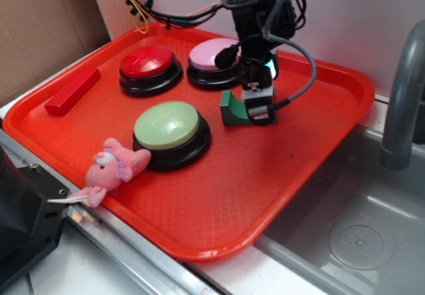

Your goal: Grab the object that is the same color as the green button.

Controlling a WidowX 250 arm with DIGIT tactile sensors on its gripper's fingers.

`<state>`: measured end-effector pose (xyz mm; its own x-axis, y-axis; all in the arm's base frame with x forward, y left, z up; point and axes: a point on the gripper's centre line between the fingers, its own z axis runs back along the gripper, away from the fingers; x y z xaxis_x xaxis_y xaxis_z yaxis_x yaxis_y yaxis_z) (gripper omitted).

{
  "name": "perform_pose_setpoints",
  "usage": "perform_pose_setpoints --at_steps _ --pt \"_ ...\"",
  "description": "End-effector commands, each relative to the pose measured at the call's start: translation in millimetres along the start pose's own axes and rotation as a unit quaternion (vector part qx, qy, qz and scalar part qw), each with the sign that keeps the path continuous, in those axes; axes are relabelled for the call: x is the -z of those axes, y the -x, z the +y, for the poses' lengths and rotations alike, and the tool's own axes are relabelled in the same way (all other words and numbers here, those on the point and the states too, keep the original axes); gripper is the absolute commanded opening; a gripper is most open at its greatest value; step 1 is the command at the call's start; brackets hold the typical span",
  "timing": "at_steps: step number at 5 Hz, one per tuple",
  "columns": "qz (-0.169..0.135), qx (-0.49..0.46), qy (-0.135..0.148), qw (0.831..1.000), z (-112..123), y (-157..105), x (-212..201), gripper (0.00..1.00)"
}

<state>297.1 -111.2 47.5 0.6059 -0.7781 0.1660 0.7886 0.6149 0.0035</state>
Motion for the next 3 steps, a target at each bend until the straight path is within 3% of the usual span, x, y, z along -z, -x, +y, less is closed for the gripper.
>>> perform_pose_setpoints --at_steps 1,2,3 --pt "-0.014 0.014 -0.007 1.0 -1.1 -18.8 2.2 1.0" --pt "-0.003 0.017 -0.004 1.0 -3.8 -21.5 9.2 0.49" --pt "-0.001 0.023 -0.002 1.0 -4.2 -21.0 7.5 0.04"
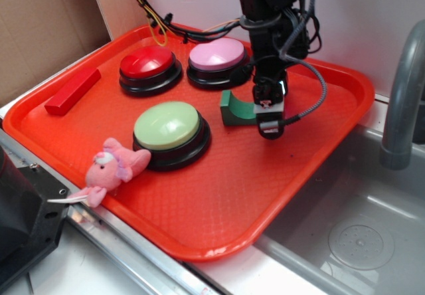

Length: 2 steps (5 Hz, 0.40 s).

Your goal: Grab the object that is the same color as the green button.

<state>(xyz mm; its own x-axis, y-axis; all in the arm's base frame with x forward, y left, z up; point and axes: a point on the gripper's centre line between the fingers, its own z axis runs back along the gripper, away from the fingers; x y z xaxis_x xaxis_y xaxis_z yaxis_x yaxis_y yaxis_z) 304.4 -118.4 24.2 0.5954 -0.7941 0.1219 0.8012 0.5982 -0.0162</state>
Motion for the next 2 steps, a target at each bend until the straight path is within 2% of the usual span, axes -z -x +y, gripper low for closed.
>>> perform_pose_setpoints --at_steps 1,2 --pt "-0.019 0.005 -0.021 1.0 -4 -12 -24 0.0" --pt "0.005 -0.041 -0.023 0.999 0 -6 -48 0.0"
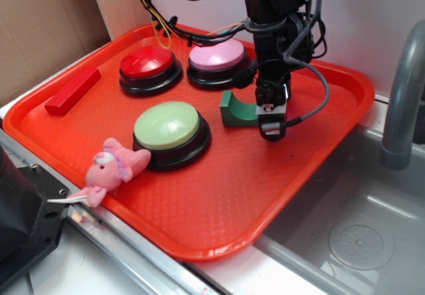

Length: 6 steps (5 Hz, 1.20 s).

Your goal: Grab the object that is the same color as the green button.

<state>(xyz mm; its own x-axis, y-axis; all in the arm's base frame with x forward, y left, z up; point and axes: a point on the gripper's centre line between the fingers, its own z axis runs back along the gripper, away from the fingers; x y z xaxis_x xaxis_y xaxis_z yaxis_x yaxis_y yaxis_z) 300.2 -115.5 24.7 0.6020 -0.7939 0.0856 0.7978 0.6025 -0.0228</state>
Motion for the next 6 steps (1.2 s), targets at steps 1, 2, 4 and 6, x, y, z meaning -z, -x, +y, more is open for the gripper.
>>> perform_pose_setpoints --at_steps 1,2,4,6 --pt "-0.018 -0.105 -0.039 0.993 6 12 -83 0.0" --pt "-0.019 -0.157 -0.052 0.986 8 35 -110 0.0" --pt "-0.043 -0.287 -0.058 0.955 -3 101 -147 0.0" --pt "-0.027 -0.362 -0.067 0.929 -18 133 -156 0.0"
